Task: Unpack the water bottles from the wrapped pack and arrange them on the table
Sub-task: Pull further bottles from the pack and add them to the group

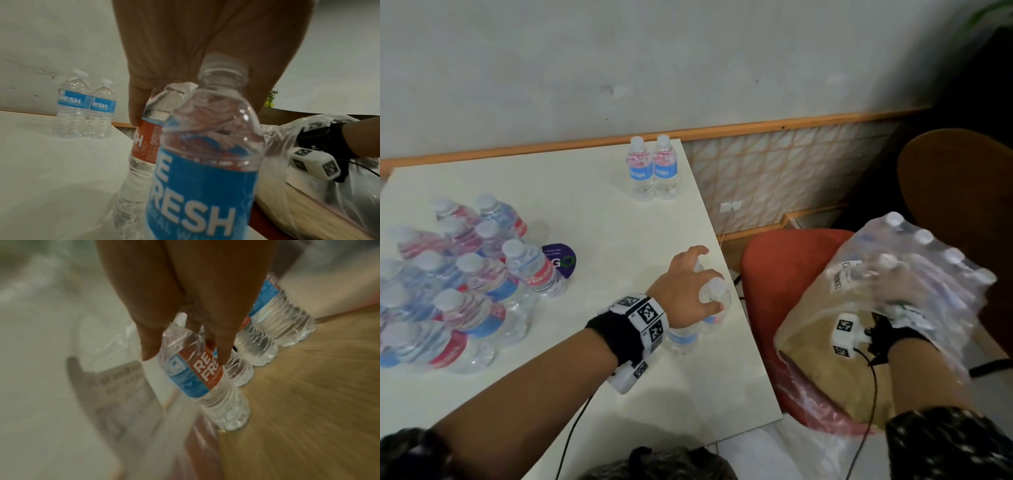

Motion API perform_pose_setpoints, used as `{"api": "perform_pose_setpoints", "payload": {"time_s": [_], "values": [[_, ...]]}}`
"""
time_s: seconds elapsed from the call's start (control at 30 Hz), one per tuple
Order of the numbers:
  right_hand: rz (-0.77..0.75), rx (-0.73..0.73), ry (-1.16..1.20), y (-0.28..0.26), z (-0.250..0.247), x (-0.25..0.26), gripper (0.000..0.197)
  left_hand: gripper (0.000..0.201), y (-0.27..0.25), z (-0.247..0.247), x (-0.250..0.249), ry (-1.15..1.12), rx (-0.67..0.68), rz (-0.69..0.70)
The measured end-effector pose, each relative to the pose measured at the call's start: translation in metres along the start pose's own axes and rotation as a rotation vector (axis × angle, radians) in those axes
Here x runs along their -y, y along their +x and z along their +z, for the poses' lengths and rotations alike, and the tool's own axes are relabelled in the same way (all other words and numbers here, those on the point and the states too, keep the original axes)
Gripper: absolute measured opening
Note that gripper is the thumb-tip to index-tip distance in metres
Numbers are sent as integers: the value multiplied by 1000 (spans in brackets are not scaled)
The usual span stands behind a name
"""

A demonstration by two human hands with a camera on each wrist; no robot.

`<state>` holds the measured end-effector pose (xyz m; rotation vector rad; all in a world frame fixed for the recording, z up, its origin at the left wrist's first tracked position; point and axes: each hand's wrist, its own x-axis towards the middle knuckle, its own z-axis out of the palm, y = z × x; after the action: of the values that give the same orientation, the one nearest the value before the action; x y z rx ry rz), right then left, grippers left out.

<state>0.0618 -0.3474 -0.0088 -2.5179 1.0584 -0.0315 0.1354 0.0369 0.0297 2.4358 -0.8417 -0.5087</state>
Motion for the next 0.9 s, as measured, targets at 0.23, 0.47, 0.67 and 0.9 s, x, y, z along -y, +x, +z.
{"api": "perform_pose_setpoints", "payload": {"time_s": [0.23, 0.47, 0.67, 0.9], "values": [[363, 67, 443, -142, 14, 26, 58, 43, -1, -2, -1, 36, 19, 1], [-122, 60, 726, -222, 21, 73, 25, 37, -2, -6, -5, 62, 42, 4], [-262, 182, 763, -252, 51, 105, 36, 35, -6, -6, -2, 68, 40, 27], [-274, 312, 731, -253, 84, 137, 81, 45, -9, -10, 0, 23, 75, -1]]}}
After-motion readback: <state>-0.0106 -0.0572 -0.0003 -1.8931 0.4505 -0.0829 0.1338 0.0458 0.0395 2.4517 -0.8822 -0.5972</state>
